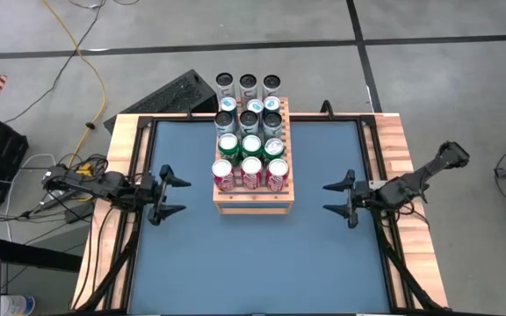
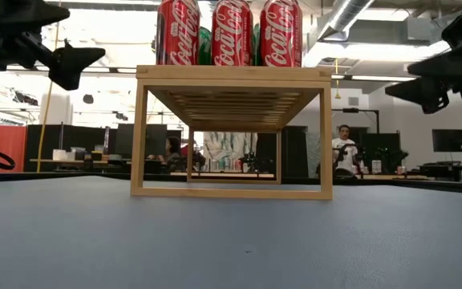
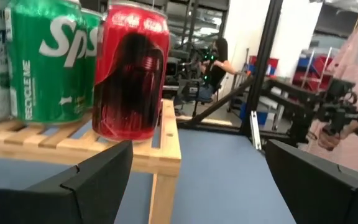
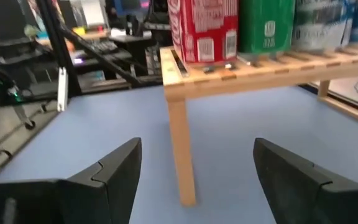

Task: Place canned beverage on shelf
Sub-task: Return to Home Position

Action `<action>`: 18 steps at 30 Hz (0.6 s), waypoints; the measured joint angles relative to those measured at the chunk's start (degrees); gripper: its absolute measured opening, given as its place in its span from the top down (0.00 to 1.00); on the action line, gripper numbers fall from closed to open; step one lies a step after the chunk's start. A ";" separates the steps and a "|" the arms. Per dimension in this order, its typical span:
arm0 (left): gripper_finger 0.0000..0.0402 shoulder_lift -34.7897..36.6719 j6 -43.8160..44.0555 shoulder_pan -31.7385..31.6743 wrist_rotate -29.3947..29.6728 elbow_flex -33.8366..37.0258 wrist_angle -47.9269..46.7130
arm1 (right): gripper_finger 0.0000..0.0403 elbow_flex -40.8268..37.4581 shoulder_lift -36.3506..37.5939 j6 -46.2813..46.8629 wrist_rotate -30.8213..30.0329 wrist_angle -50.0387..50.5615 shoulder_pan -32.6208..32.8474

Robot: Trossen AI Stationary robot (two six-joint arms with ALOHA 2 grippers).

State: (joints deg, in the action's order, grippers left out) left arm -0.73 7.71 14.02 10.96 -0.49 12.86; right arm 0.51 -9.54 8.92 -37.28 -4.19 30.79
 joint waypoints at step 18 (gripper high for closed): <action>0.12 0.02 0.89 0.00 0.66 0.07 -6.37 | 0.27 -0.04 -3.95 -0.34 1.44 0.09 -0.99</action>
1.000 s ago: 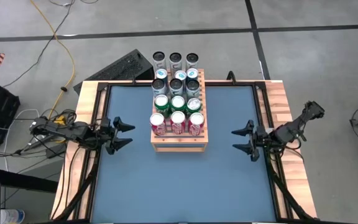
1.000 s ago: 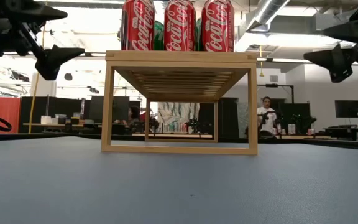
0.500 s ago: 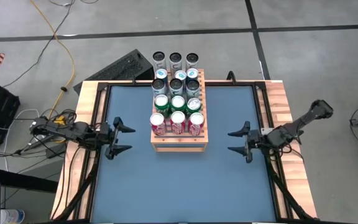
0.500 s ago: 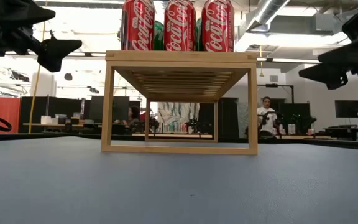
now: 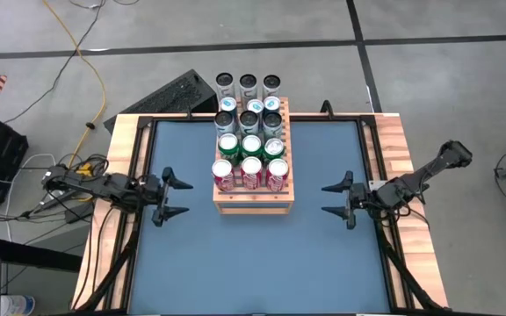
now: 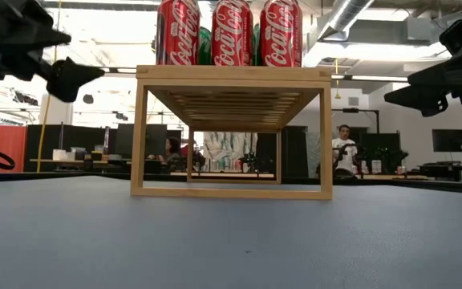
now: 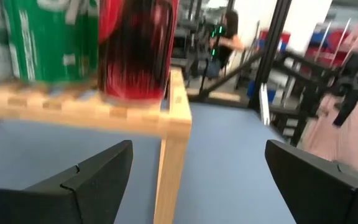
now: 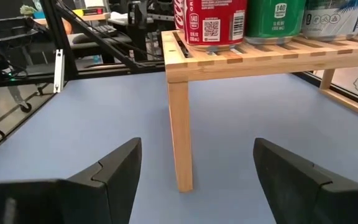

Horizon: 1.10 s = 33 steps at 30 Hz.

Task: Place canned beverage on shelf
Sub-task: Return to Home Position

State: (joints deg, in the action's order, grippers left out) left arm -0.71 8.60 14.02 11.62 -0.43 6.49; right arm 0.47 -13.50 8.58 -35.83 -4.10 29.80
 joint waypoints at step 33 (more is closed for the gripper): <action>0.12 -0.26 0.00 0.00 -0.46 -0.66 -5.13 | 0.27 -0.04 0.00 0.00 -0.09 0.00 0.00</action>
